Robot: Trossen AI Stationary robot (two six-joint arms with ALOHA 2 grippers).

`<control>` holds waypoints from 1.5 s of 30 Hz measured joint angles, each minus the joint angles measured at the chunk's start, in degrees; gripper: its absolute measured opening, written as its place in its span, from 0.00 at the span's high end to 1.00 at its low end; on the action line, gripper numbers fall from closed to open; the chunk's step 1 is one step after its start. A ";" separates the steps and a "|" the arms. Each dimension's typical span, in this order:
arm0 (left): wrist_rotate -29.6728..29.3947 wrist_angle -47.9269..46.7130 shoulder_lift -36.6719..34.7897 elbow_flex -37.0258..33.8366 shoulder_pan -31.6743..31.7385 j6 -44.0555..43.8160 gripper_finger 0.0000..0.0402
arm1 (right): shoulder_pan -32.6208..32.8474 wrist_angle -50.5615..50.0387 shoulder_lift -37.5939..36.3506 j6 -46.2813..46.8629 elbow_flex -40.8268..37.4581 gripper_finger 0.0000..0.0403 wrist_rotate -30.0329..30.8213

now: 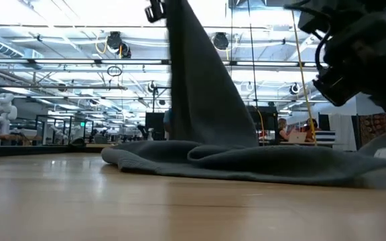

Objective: Roll towel
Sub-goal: Fold the gray towel on the center of table

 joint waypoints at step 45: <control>-35.22 8.33 0.20 -6.33 -22.92 -17.97 1.00 | -51.56 -15.61 42.41 -66.12 52.60 0.63 1.57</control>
